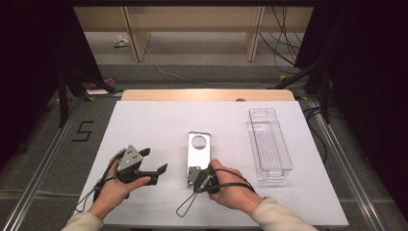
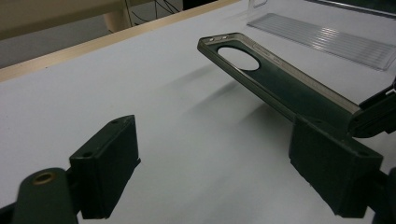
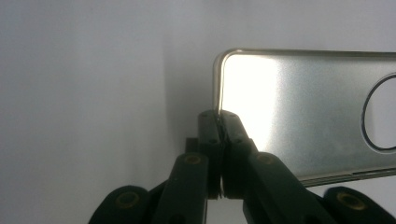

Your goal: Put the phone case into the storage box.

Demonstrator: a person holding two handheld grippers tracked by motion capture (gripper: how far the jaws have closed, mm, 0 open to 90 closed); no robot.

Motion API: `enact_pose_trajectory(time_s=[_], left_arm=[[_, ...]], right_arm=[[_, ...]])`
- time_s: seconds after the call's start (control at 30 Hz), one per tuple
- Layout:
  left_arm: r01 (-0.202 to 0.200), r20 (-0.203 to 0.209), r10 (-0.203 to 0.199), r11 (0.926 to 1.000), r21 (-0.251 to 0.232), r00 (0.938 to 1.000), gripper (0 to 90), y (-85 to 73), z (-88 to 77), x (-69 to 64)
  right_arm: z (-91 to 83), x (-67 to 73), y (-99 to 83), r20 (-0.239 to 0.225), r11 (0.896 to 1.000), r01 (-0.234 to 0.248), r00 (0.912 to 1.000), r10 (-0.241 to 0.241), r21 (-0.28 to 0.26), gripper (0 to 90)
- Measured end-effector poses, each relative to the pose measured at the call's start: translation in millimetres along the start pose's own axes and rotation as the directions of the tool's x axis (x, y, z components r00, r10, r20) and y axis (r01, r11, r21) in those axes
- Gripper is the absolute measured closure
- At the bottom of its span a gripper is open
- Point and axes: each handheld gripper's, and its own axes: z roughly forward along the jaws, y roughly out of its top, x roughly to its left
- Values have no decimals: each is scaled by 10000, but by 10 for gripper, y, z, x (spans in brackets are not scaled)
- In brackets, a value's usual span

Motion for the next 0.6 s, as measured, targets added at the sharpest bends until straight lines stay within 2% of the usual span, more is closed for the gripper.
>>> enact_pose_trajectory(time_s=[0.13,0.47,0.6], left_arm=[[11,5,-11,10000,-3,10000,156,-1,1,1],[48,17,-48,10000,-20,10000,158,2,0,1],[70,13,-70,10000,-33,10000,159,3,0,4]], right_arm=[[-28,-18,-35,155,9993,9,9999,-3,-386,889],[-82,-11,-149,390,9954,-90,9992,128,-950,889],[-102,-16,-191,467,9929,46,9989,10,-1189,889]])
